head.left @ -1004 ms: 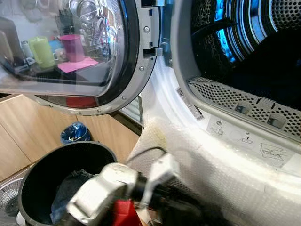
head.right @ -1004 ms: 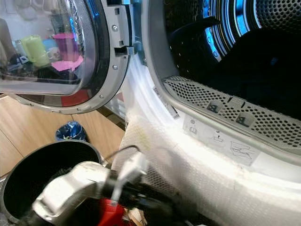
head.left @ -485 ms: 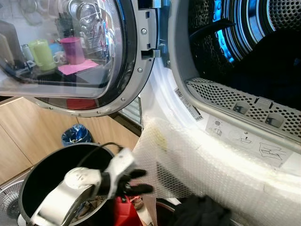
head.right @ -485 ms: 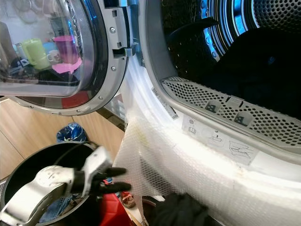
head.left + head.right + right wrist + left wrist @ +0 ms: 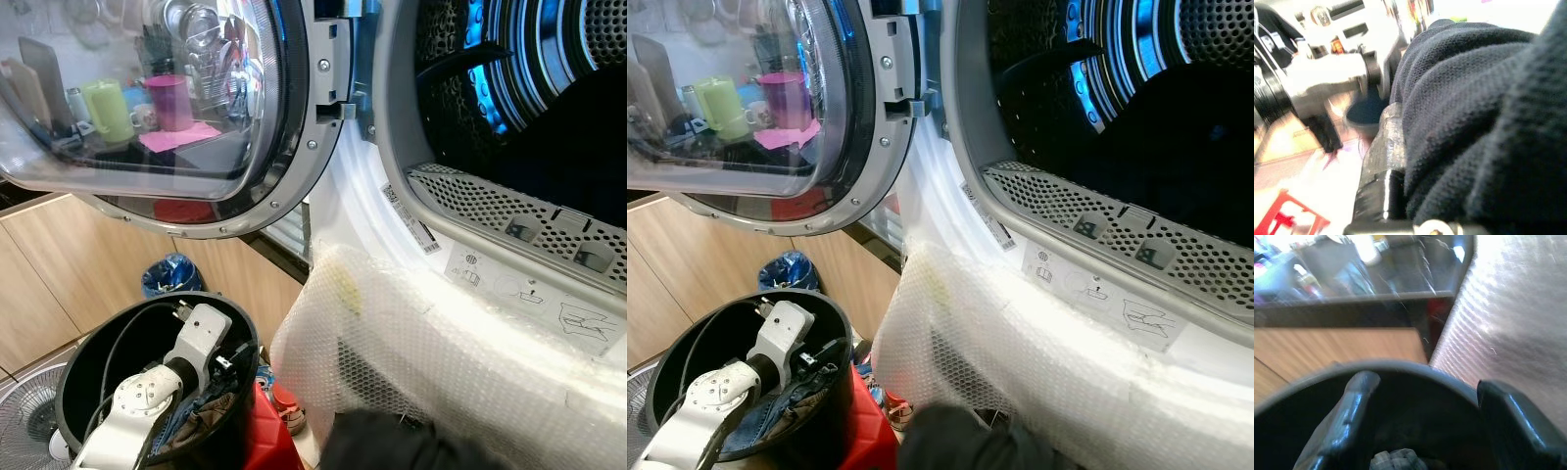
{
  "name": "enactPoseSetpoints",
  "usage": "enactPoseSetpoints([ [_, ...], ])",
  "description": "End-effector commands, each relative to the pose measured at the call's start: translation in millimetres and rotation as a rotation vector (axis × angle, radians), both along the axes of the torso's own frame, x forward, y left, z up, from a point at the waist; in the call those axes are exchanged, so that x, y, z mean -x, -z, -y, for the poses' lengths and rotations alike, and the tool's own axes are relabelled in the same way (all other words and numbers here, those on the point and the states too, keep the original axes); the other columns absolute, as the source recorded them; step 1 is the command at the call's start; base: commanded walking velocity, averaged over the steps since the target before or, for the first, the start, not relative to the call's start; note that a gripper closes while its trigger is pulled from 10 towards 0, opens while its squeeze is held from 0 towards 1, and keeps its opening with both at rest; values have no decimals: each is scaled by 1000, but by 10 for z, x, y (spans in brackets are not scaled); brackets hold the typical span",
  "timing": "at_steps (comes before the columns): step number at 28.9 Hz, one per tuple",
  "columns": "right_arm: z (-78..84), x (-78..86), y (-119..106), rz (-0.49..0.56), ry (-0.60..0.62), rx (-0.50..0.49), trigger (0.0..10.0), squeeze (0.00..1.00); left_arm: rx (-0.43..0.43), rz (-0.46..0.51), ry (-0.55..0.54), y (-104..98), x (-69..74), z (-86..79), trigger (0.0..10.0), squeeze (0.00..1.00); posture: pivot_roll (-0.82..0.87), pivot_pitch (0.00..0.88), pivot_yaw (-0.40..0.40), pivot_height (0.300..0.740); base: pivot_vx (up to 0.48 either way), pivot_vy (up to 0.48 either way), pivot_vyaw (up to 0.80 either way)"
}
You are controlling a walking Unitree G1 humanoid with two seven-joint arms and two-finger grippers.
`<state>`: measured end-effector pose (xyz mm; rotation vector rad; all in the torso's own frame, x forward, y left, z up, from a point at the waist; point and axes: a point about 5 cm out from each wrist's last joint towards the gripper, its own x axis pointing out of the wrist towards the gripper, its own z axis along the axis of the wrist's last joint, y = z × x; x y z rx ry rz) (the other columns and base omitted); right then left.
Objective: Clothes washing
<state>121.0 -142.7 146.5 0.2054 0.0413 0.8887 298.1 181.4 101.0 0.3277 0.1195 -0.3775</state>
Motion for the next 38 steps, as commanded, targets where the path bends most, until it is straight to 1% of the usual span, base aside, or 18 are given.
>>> enactPoseSetpoints([
  [1,-12,-34,-304,115,9,-41,0,0,-17,34,-26,-20,-36,-21,10000,0,102,27,24,740,0,0,0],
  [2,-14,-42,-356,132,10,-50,0,0,-16,37,-25,-17,-40,-14,10000,0,102,27,23,740,0,0,0],
  [4,-51,-61,-730,296,-24,-127,0,0,-9,40,-18,6,-51,38,10000,0,103,27,17,740,0,0,0],
  [7,-52,-56,-915,373,-34,-165,0,0,-10,48,-15,21,-58,63,10000,0,103,29,13,740,0,0,0],
  [10,-13,-115,-1300,554,-23,-264,0,0,-1,53,-17,36,-65,87,10000,0,98,32,10,740,0,0,0],
  [12,52,-238,-1604,661,21,-334,0,0,3,56,-22,53,-70,102,10000,0,94,32,9,740,0,0,0],
  [16,135,-434,-1993,762,44,-402,0,0,6,58,-19,77,-83,148,10000,0,86,28,1,740,0,0,0],
  [17,135,-434,-1993,762,44,-402,0,0,6,58,-19,77,-83,148,10000,0,86,28,1,740,0,0,0],
  [20,139,-563,-2241,812,22,-429,0,0,9,61,-16,86,-88,174,10000,0,87,26,-5,740,0,0,0],
  [24,191,-823,-2643,864,50,-467,0,0,18,57,-14,106,-108,214,10000,0,60,20,-4,740,0,0,0],
  [25,198,-844,-2673,864,52,-472,0,0,19,57,-13,108,-109,219,10000,0,60,20,-4,740,0,0,0],
  [27,223,-995,-2788,858,81,-459,0,0,24,52,-15,119,-116,239,10000,0,54,17,-6,740,0,0,0],
  [29,223,-1024,-2814,856,81,-454,0,0,25,52,-14,122,-118,244,10000,0,54,17,-6,740,0,0,0],
  [30,227,-1118,-2883,853,104,-441,0,0,29,52,-13,123,-123,254,10000,0,48,17,-6,740,0,0,0],
  [31,267,-1354,-3048,818,195,-417,0,0,31,52,-10,129,-130,279,10000,0,41,13,-9,740,0,0,0],
  [32,267,-1354,-3048,818,195,-417,0,0,31,52,-10,129,-130,279,10000,0,41,13,-9,740,0,0,0],
  [37,408,-1848,-3471,762,398,-368,0,0,36,35,3,179,-127,337,10000,0,31,14,-8,740,0,0,0],
  [38,408,-1848,-3471,762,398,-368,0,0,36,35,3,179,-127,337,10000,0,31,14,-8,740,0,0,0],
])
